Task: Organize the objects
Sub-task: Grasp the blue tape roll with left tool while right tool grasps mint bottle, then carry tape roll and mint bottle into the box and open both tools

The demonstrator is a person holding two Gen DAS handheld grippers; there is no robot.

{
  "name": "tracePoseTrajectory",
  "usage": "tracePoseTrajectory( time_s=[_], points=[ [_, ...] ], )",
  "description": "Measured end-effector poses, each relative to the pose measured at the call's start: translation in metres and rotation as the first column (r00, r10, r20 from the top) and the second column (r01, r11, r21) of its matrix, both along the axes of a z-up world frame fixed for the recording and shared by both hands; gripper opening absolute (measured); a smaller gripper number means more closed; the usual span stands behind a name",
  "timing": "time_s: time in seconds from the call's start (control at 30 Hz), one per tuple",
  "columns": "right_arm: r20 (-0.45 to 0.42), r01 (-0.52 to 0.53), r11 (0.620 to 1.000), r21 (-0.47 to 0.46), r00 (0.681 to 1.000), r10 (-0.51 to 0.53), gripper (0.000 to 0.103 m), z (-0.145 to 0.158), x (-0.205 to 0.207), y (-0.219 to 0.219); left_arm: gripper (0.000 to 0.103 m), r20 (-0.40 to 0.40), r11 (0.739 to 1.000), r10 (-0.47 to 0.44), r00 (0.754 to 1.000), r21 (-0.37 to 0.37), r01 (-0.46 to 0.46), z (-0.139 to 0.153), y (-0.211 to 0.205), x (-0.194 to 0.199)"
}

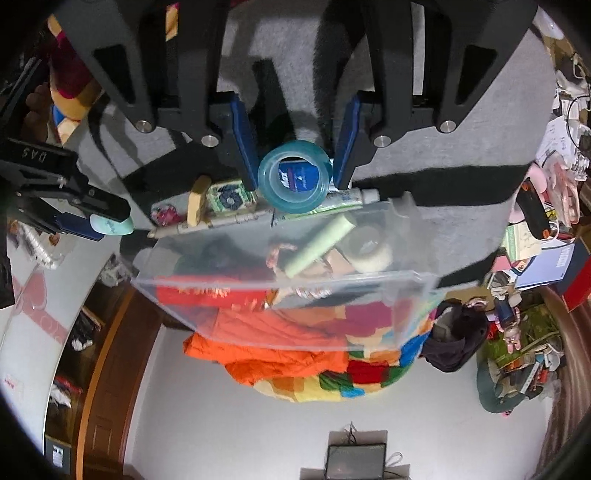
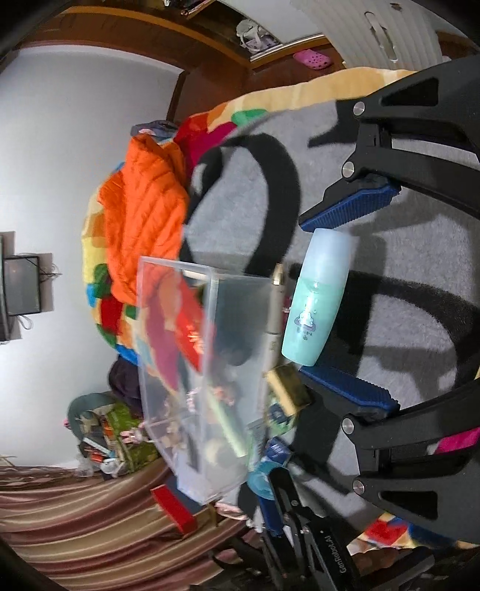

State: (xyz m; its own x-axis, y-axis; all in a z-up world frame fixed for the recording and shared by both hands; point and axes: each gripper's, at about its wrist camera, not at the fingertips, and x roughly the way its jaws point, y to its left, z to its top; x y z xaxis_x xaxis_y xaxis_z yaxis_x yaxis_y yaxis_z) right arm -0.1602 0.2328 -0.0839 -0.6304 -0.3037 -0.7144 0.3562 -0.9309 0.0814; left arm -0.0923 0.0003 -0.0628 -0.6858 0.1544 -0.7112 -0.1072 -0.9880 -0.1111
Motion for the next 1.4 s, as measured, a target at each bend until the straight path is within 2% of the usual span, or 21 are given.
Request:
tracePoseTrajectory(
  time_s=[0.2,0.4,0.6,0.8,1.17,1.4],
  points=[
    [-0.067,-0.016,1.0,-0.021,0.998,0.015,0.071,0.028,0.0,-0.005,0.041,-0.072,0.999,0.031,0.997,0.011,-0.031,0.03,-0.013,0.008],
    [-0.113,-0.048,0.997,-0.056,0.993,0.041,0.071,0.053,-0.011,-0.022,0.041,-0.137,0.998,0.061,0.989,0.022,-0.058,0.058,-0.026,-0.001],
    [-0.118,-0.084,0.993,-0.081,0.99,0.074,0.071,0.063,-0.034,-0.045,0.041,-0.114,0.997,0.074,0.991,0.035,-0.071,0.06,-0.034,-0.027],
    [-0.074,-0.094,0.991,-0.097,0.993,0.087,0.071,0.055,-0.058,-0.063,0.041,-0.07,0.996,0.065,0.995,0.06,-0.061,0.05,-0.034,-0.051],
    [-0.009,-0.092,0.995,-0.038,0.996,0.091,0.071,0.026,-0.084,-0.087,0.041,0.005,0.999,0.037,0.999,0.019,-0.037,0.027,-0.019,-0.084],
    [0.033,-0.1,0.994,-0.036,0.994,0.101,0.071,0.013,-0.091,-0.091,0.041,0.011,0.999,0.032,0.999,0.009,-0.032,0.022,-0.018,-0.087]
  ],
)
